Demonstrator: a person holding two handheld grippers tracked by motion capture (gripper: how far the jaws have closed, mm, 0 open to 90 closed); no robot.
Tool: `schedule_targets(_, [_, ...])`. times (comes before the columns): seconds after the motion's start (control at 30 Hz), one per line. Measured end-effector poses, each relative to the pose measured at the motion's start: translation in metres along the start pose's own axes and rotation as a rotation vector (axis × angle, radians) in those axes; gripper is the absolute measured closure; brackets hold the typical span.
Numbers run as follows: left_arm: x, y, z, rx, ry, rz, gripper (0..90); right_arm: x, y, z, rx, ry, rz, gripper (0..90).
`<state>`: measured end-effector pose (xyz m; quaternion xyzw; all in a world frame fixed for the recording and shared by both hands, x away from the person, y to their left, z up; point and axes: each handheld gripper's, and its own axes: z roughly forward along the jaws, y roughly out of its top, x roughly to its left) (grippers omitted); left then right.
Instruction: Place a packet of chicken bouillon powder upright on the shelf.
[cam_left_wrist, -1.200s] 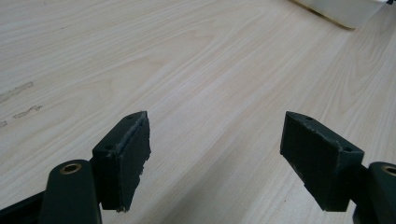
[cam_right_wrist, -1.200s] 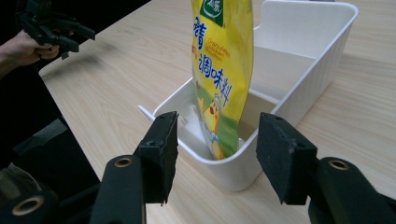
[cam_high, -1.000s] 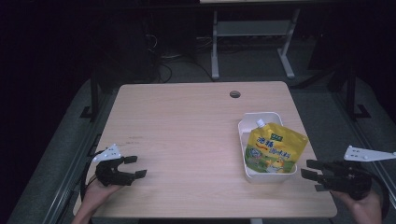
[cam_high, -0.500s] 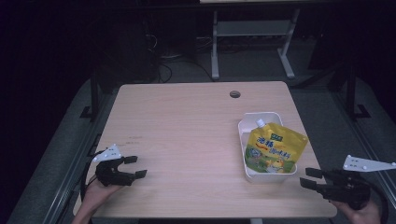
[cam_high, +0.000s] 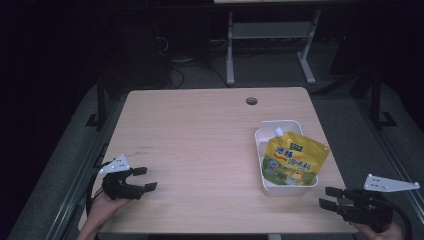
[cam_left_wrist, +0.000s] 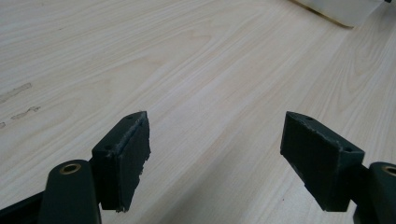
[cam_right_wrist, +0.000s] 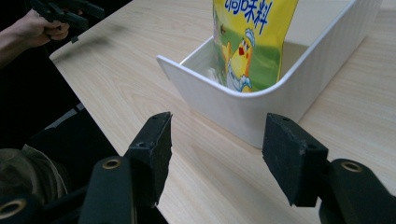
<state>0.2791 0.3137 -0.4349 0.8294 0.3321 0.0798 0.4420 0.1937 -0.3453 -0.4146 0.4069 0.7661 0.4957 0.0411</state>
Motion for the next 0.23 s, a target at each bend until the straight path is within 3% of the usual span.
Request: schedule_targets(0.23, [-0.0002, -0.0001, -0.0007, -0.001, 0.001, 0.005, 23.2, 0.0032, -0.0084, -0.0002, -0.02, 0.001, 0.005, 38.8])
